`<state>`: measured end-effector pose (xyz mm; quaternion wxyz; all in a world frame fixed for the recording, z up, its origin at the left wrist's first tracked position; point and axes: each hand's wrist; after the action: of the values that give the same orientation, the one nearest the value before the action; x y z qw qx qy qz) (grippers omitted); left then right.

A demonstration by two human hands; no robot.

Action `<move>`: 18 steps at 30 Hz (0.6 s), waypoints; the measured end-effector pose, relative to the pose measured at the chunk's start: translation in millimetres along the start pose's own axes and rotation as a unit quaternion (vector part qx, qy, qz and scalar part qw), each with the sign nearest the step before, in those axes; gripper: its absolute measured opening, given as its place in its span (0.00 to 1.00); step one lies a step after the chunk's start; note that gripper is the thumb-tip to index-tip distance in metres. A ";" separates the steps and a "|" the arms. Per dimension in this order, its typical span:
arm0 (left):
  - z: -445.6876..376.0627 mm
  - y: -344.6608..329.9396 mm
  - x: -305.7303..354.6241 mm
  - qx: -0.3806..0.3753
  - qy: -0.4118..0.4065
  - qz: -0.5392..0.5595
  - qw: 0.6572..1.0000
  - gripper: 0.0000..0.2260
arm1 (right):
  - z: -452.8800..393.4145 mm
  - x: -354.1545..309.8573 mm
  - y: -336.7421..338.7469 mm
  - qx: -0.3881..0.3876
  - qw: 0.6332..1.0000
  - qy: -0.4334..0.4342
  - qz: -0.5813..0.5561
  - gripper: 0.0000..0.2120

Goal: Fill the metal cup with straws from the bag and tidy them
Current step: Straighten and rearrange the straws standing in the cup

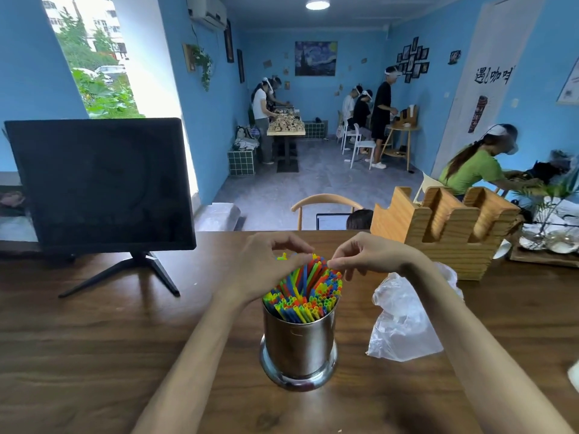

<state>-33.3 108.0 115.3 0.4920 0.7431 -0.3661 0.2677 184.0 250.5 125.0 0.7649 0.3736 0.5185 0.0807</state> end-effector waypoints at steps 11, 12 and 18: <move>2.5 -2.8 -10.3 -0.052 0.015 -0.055 0.997 0.03 | 1.0 -7.1 -2.7 0.023 1.000 0.002 0.012 0.18; 2.8 -2.8 -10.2 -0.051 0.014 -0.053 0.997 0.03 | 1.0 -8.1 -3.0 0.020 1.000 -0.002 0.019 0.17; 2.9 -4.3 -9.1 -0.054 0.009 -0.055 0.997 0.05 | 0.5 -13.0 -0.2 0.019 0.999 -0.023 0.039 0.13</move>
<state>-35.0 108.9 105.0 0.5487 0.7321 -0.3337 0.2271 178.5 243.5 134.4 0.7652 0.4102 0.4875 0.0921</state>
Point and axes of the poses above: each hand's wrist, its own z-axis away from the middle knuckle, its own y-axis out of the back of the hand, x = y × z, and after that the axes turned 5 degrees about -x, right-handed
